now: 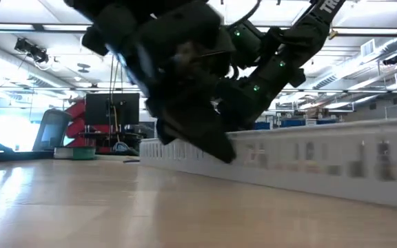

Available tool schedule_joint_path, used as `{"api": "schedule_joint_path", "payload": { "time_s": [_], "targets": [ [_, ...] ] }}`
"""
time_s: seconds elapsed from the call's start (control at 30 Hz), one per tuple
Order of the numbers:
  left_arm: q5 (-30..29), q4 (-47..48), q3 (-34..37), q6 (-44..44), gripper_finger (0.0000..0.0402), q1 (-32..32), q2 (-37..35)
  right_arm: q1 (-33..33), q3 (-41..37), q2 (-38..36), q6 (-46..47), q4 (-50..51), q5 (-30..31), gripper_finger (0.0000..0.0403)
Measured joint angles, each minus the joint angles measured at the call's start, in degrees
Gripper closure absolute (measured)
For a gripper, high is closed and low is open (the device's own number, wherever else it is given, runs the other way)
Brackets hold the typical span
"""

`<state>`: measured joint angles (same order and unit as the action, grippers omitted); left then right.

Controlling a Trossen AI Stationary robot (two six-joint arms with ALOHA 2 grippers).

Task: Ziptie cables
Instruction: Adjust the white cable duct, then prepare the white cable duct

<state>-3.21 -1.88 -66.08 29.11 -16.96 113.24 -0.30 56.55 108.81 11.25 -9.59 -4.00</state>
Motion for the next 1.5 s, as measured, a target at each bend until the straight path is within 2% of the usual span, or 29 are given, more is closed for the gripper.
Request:
{"api": "schedule_joint_path", "payload": {
  "time_s": [0.2, 0.43, 0.5, 0.8, 0.93, 1.07, 1.17, 1.27, 1.37, 1.5],
  "targets": [
    [-4.92, 0.26, -2.19, -0.52, 0.0401, -0.7, 0.89, 1.46, 0.33, -3.86, -2.65, 5.97, 3.31, 0.0403],
    [-5.37, 0.12, -2.22, -1.61, 0.0401, -1.17, 0.18, 3.67, 0.22, -11.68, -5.72, 18.55, 11.5, 0.0403],
    [-5.6, 0.38, -2.52, -3.13, 0.0401, -1.17, -0.24, 3.68, -0.93, -14.65, -6.05, 20.64, 11.85, 0.0403],
    [-7.47, 13.86, -9.31, -21.53, 0.0401, 2.31, -3.37, 0.14, -12.96, -29.47, -4.42, 23.02, 12.17, 0.0403],
    [-6.97, 15.92, -11.62, -31.62, 0.0401, 5.96, -3.75, -0.68, -17.8, -35.28, -1.89, 22.76, 12.15, 0.0403],
    [-6.82, 16.72, -11.72, -36.0, 0.0401, 10.67, -3.73, -0.67, -21.59, -38.94, 1.56, 22.27, 12.18, 0.0403],
    [-12.86, 20.86, -11.88, -38.39, 0.0401, 14.46, -4.17, -0.49, -24.22, -40.21, 4.32, 22.28, 12.15, 0.0403],
    [-22.73, 30.75, -14.28, -41.21, 0.0401, 18.8, -5.46, 0.14, -26.13, -40.33, 6.84, 22.0, 12.08, 0.0403],
    [-30.56, 36.67, -16.94, -43.71, 0.0401, 23.53, -7.28, 1.08, -27.15, -40.33, 8.32, 21.75, 11.94, 0.0403],
    [-29.74, 36.0, -17.93, -47.8, 0.0401, 30.67, -9.05, 1.75, -27.25, -39.75, 8.16, 18.14, 11.93, 0.0403]
  ]
}}
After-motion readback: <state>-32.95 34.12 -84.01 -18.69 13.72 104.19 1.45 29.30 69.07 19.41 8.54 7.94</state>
